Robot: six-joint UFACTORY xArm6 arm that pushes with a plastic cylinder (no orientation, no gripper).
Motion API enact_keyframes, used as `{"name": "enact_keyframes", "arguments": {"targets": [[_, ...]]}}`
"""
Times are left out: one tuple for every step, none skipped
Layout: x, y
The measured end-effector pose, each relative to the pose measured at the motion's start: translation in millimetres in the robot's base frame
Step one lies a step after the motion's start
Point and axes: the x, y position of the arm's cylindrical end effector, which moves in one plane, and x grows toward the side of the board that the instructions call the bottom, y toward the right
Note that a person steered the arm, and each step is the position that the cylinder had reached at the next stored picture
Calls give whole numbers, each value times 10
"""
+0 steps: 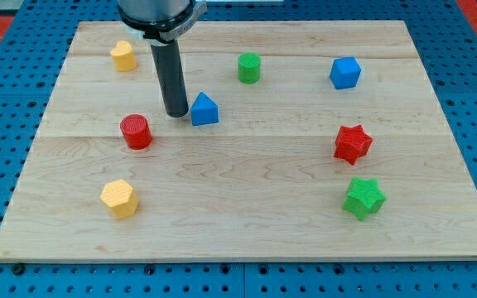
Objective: Place the blue blocks and the red star in a vertical line
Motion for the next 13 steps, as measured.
{"name": "enact_keyframes", "arguments": {"targets": [[15, 615], [161, 1068], [430, 1882], [592, 1801], [327, 1879], [122, 1825], [45, 1940], [16, 2046], [10, 2135], [-57, 2189], [-395, 2064], [-894, 2028], [-1097, 2332]]}}
